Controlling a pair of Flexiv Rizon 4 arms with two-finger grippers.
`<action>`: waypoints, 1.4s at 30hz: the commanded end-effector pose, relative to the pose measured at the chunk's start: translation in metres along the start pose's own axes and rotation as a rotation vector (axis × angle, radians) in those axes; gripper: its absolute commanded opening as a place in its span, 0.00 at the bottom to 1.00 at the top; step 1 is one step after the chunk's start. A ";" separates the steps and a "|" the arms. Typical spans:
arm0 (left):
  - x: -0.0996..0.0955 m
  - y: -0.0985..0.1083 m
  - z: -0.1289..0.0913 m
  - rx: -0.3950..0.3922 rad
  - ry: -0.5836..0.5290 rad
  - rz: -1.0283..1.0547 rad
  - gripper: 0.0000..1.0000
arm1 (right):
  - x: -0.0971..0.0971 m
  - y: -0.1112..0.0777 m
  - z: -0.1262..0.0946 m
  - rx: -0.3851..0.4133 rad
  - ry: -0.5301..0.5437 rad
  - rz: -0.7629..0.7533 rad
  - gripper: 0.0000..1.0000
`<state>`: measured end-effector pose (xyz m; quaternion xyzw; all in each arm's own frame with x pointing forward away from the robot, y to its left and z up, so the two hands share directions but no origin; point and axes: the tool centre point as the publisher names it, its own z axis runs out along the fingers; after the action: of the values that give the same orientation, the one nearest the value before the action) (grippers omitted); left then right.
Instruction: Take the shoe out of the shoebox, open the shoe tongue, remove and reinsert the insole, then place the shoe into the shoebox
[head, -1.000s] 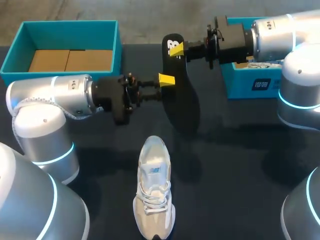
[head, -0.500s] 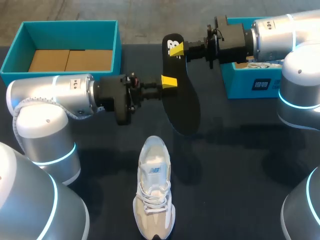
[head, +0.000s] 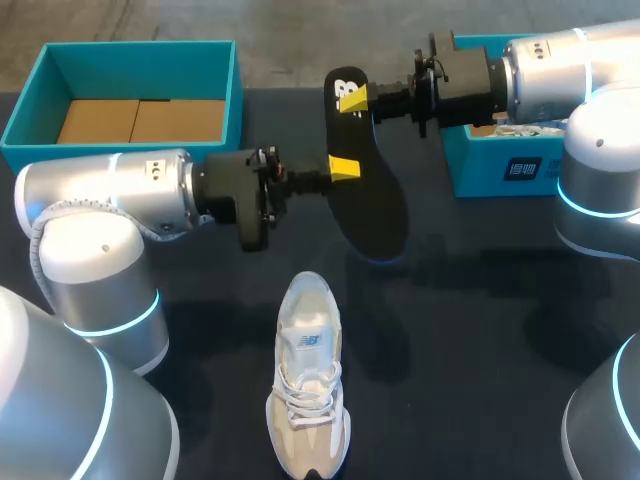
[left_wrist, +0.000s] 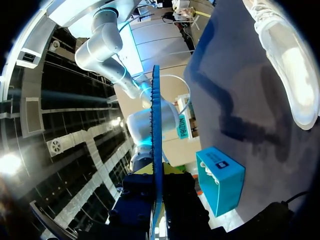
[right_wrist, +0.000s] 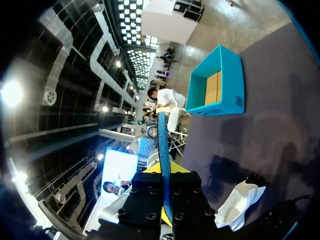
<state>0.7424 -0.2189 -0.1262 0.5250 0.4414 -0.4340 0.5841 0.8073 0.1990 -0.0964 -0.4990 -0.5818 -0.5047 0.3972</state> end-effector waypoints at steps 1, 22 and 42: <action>-0.001 -0.003 0.003 -0.008 0.002 0.004 0.00 | 0.001 -0.001 0.002 0.005 0.011 -0.008 0.00; 0.010 0.003 -0.060 -0.027 0.108 -0.063 0.00 | -0.015 -0.036 -0.023 -0.031 0.041 -0.083 1.00; 0.025 0.011 -0.104 -0.129 0.329 0.031 0.00 | -0.024 -0.063 -0.032 -0.035 0.070 -0.036 1.00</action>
<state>0.7659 -0.1125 -0.1568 0.5657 0.5362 -0.3204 0.5383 0.7486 0.1625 -0.1263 -0.4759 -0.5675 -0.5395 0.4006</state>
